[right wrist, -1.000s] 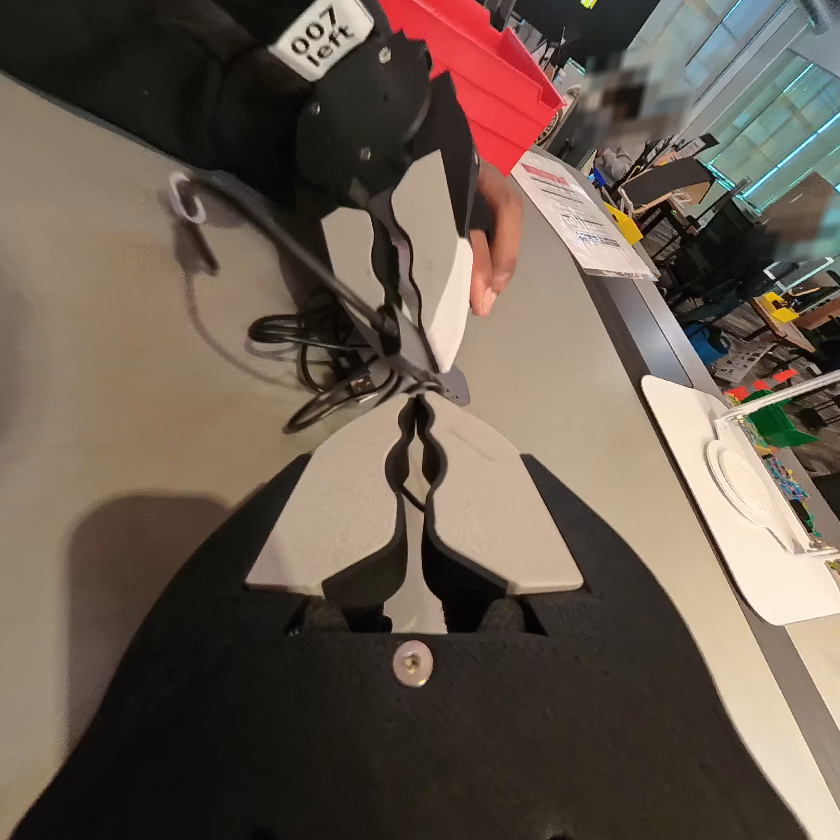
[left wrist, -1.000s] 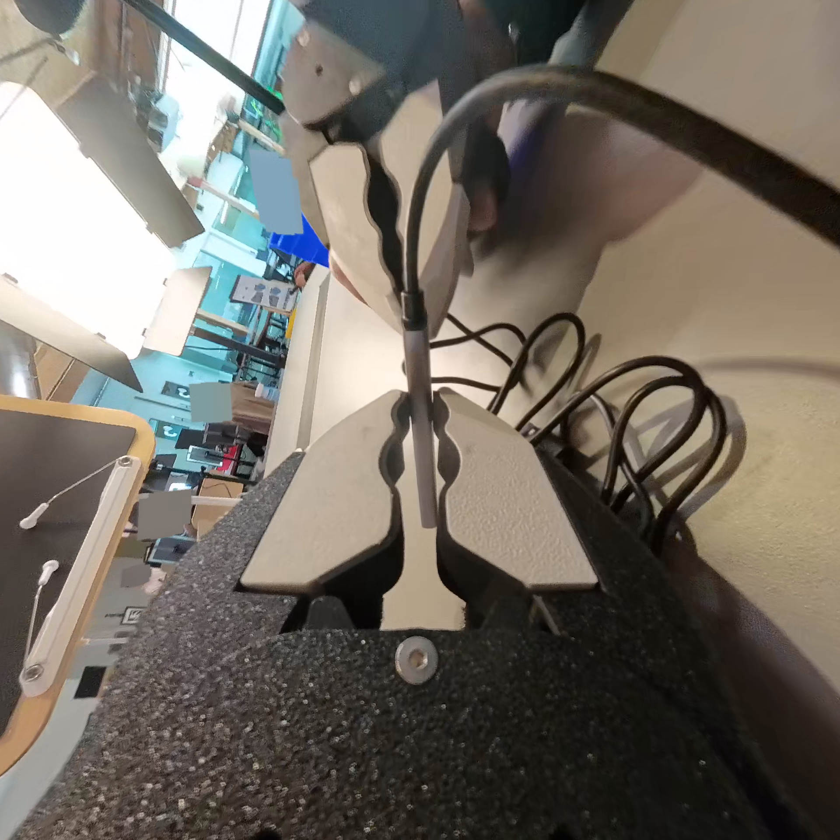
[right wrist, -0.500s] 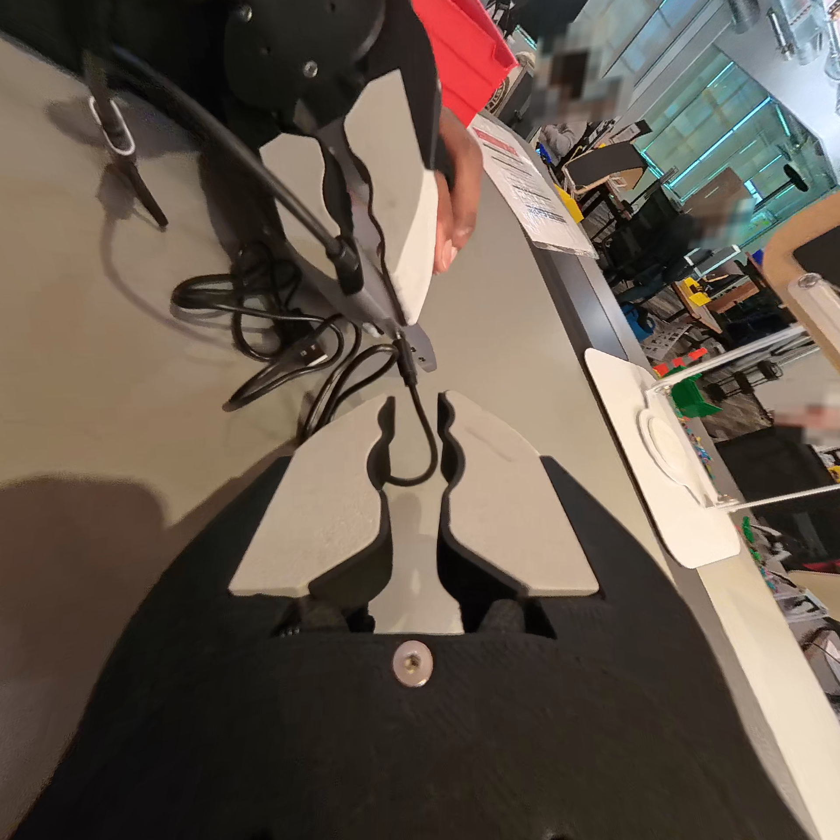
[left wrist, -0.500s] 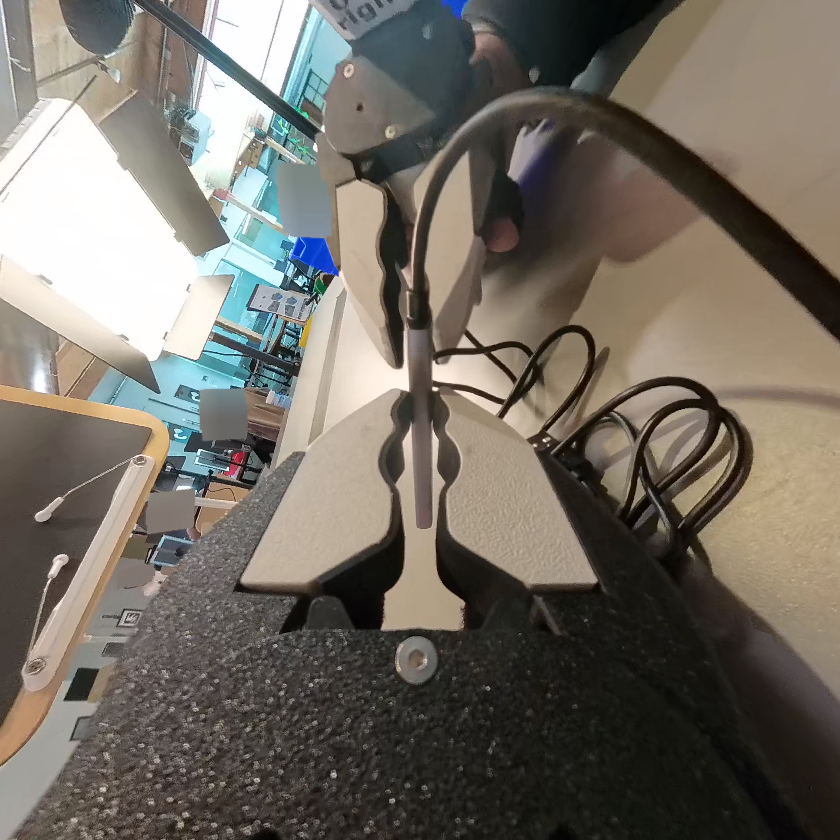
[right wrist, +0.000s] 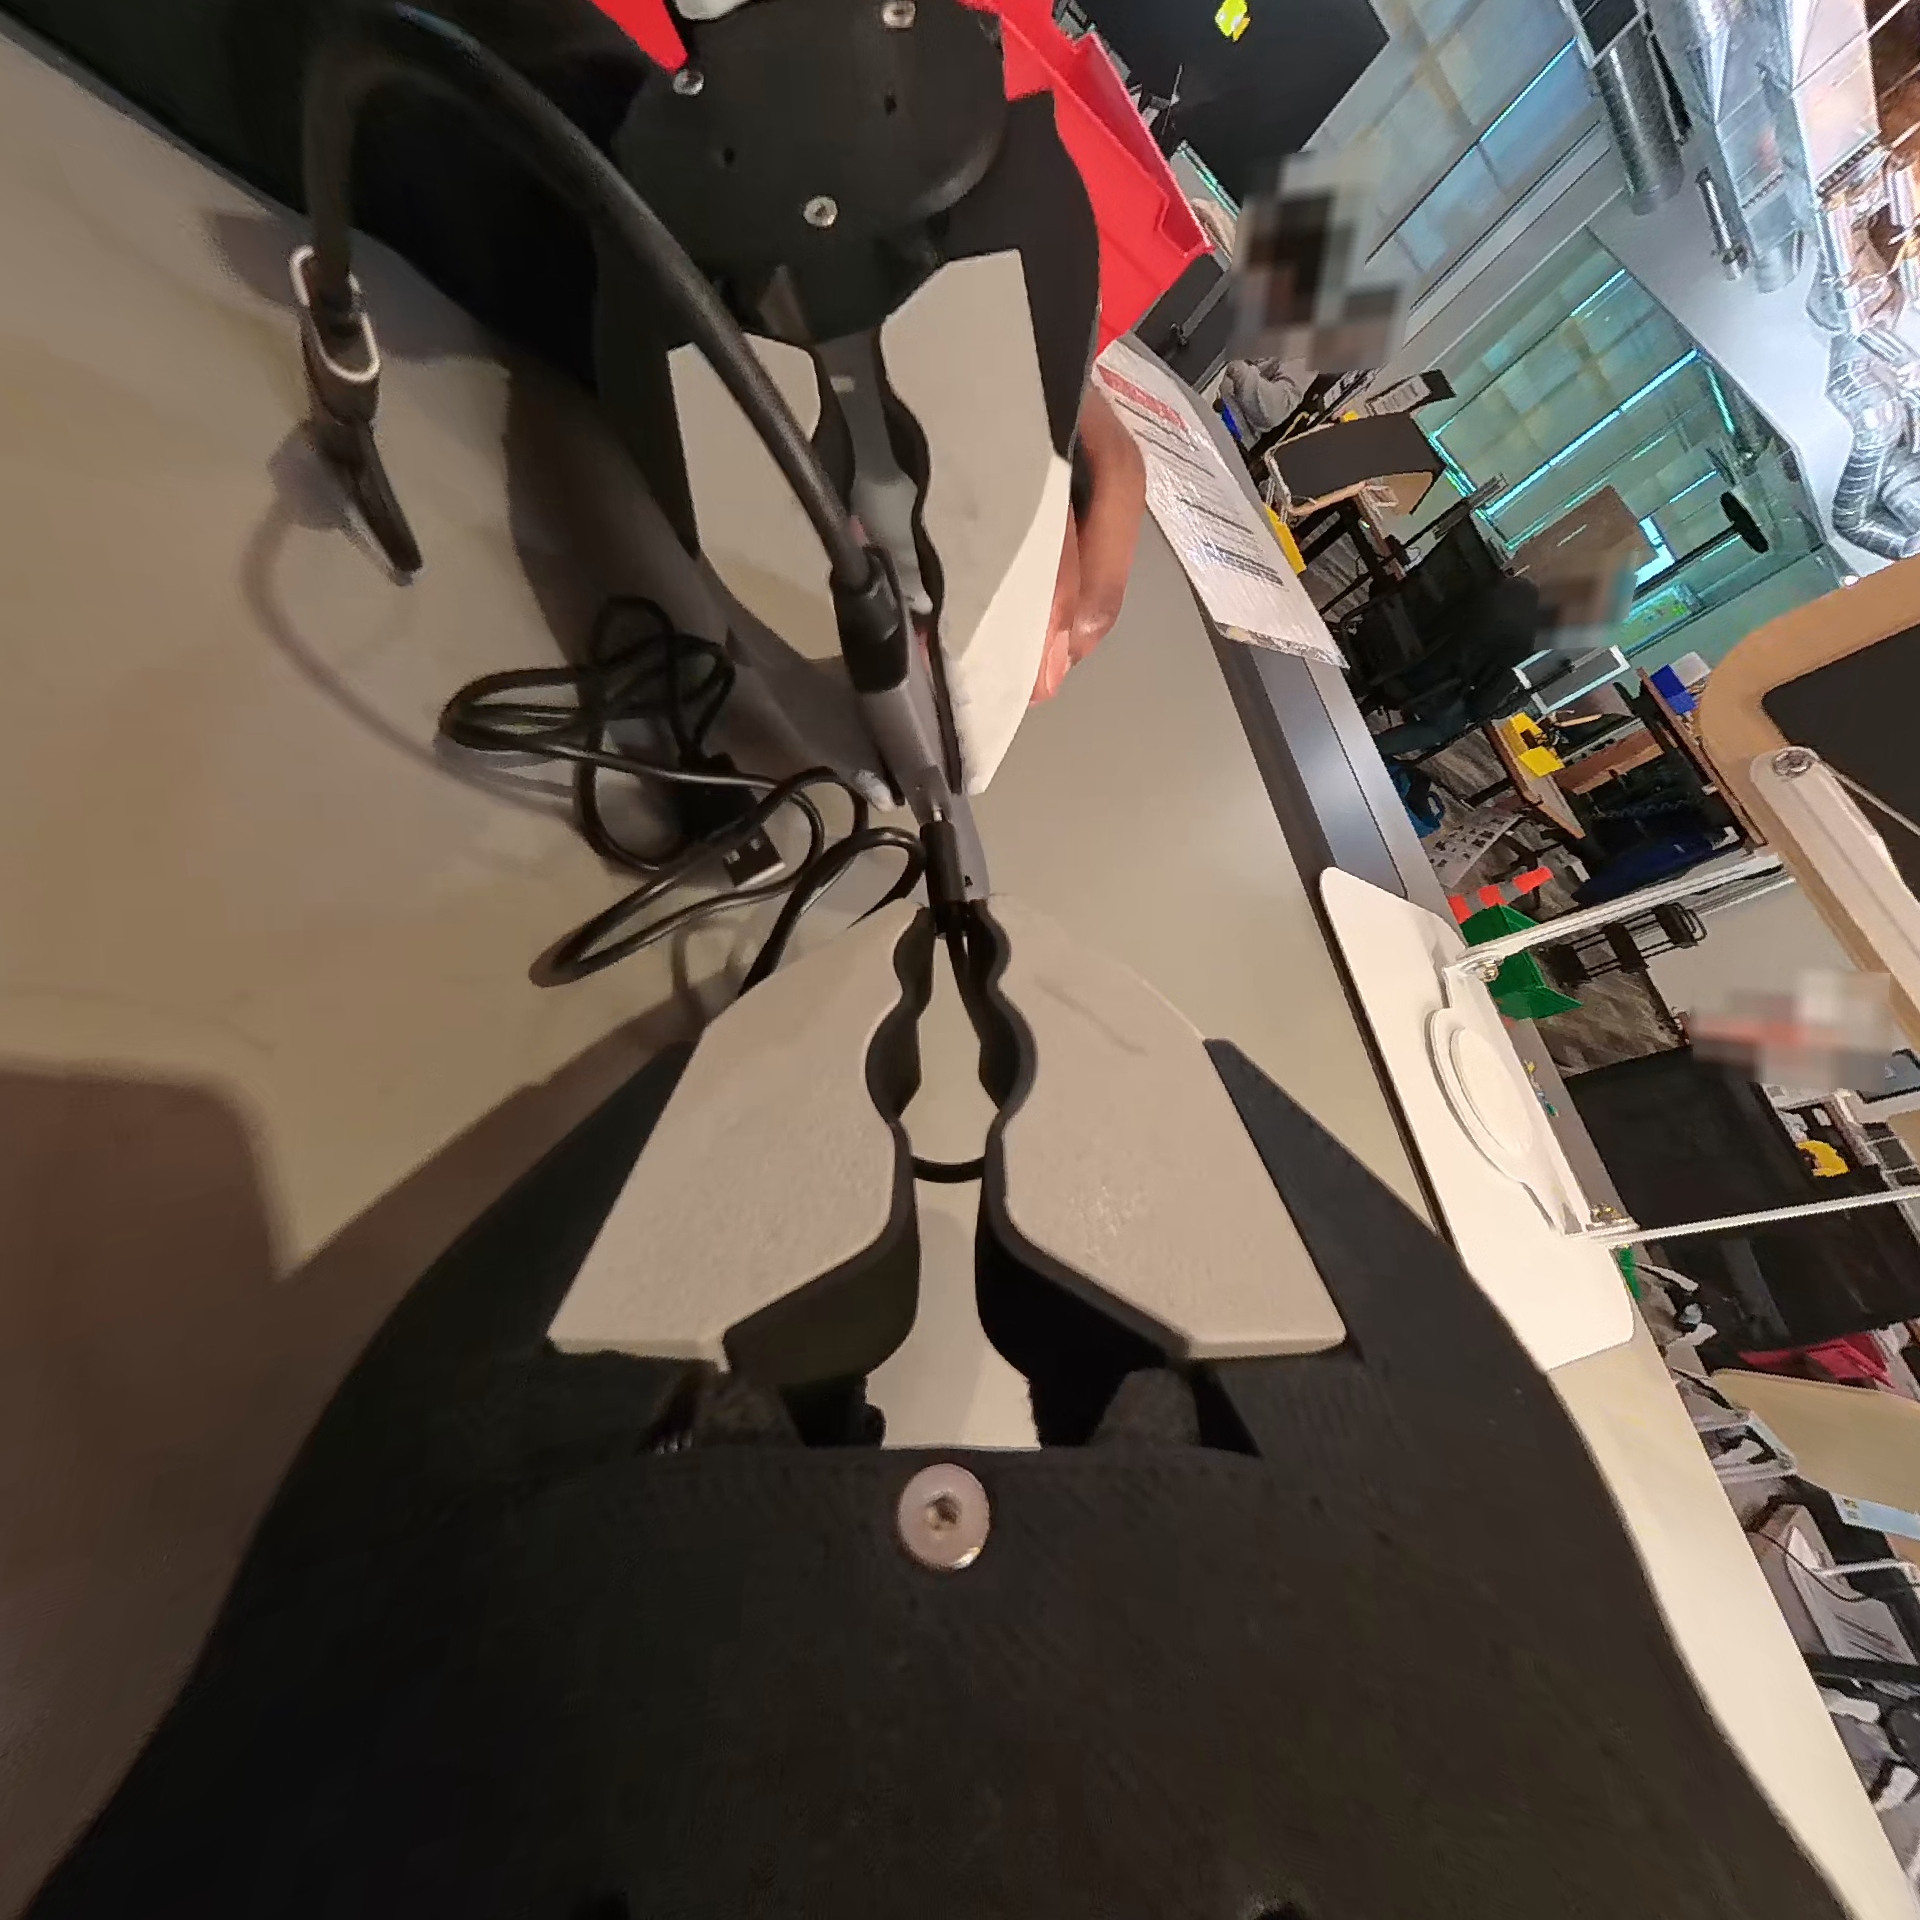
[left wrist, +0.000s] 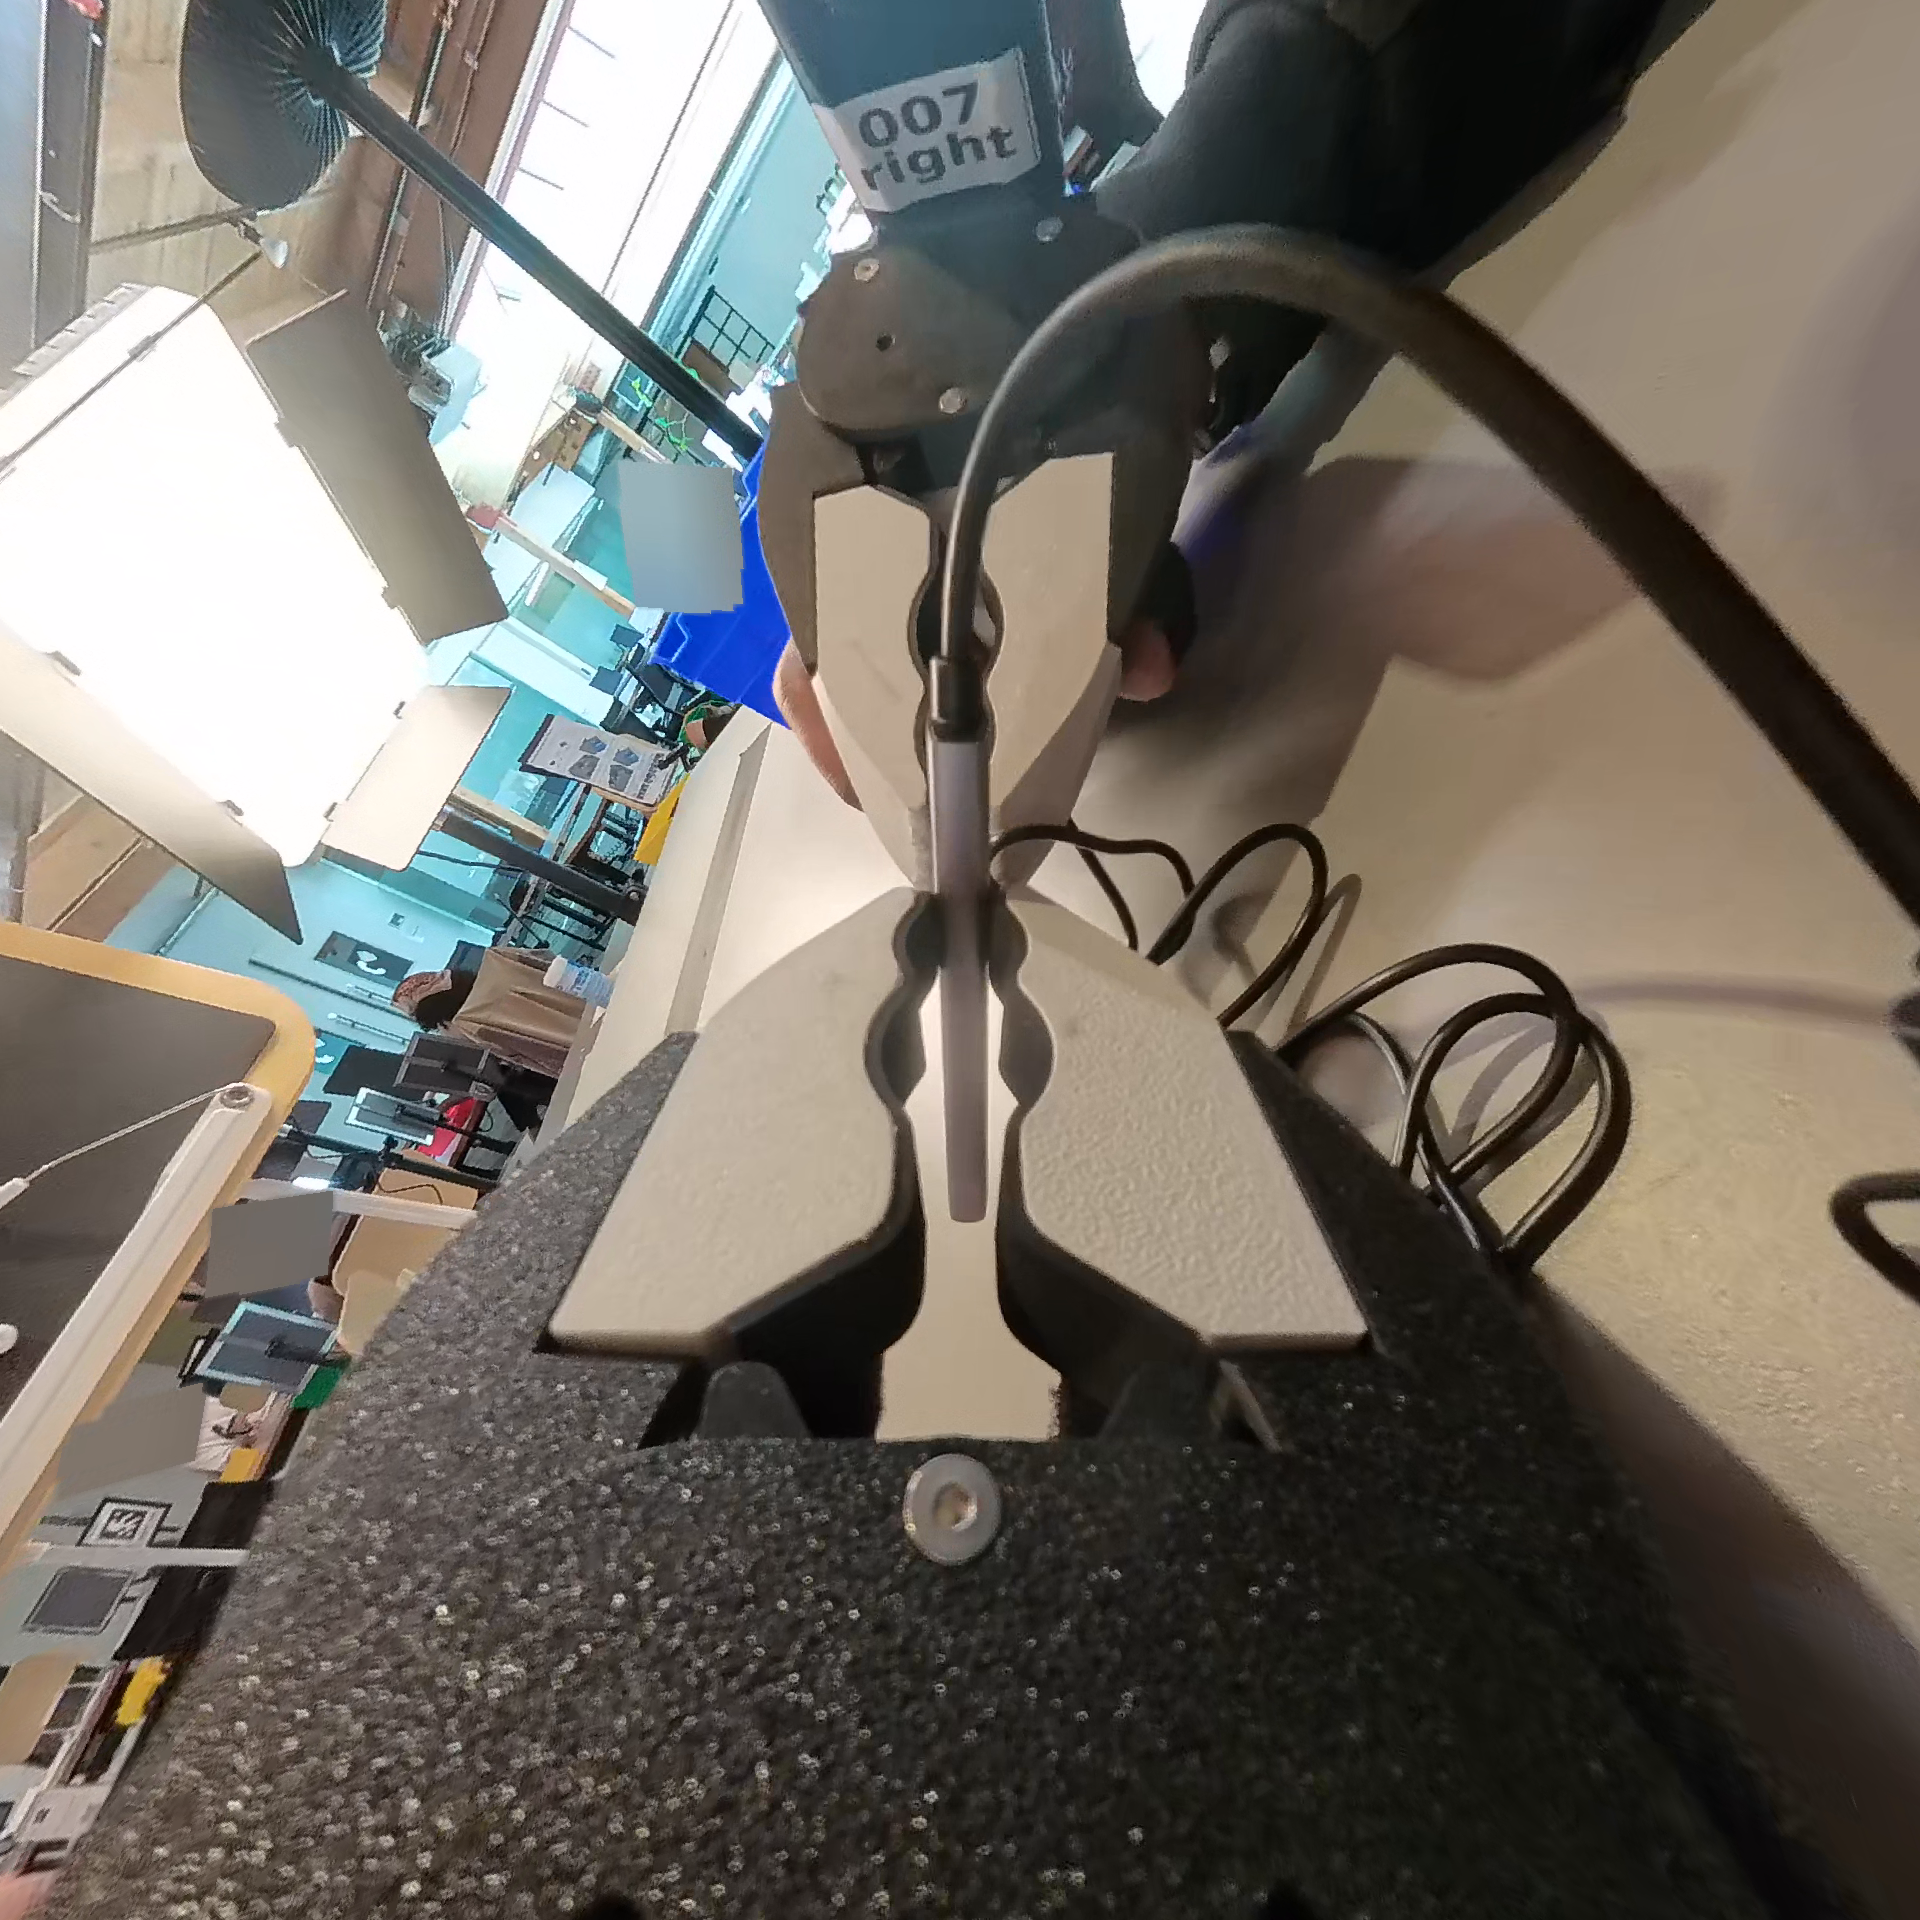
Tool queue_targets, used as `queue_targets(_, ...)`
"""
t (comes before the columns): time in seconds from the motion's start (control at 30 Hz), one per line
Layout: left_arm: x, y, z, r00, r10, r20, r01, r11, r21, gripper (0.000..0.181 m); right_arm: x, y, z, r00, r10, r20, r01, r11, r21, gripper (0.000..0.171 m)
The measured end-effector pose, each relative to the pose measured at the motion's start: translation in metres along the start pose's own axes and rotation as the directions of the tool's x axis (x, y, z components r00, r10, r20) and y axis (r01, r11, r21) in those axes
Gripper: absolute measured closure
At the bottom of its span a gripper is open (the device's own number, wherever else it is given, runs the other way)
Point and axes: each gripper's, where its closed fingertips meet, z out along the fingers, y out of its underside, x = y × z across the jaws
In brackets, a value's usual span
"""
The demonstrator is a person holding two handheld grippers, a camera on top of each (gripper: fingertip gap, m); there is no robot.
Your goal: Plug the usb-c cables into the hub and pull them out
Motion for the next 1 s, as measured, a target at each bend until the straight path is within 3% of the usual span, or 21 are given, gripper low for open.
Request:
queue_targets(0.4,0.000,-0.012,0.000,1.000,-0.029,0.002,0.029,0.997,0.074,0.171,-0.004,-0.004,0.001,0.999,0.034,0.035,-0.035,0.999,0.025,0.166)
queue_targets(1.0,0.005,0.024,0.004,1.000,0.006,-0.027,-0.010,0.989,-0.147,0.171,-0.005,-0.004,-0.001,0.999,0.022,0.035,-0.023,0.999,0.030,0.166)
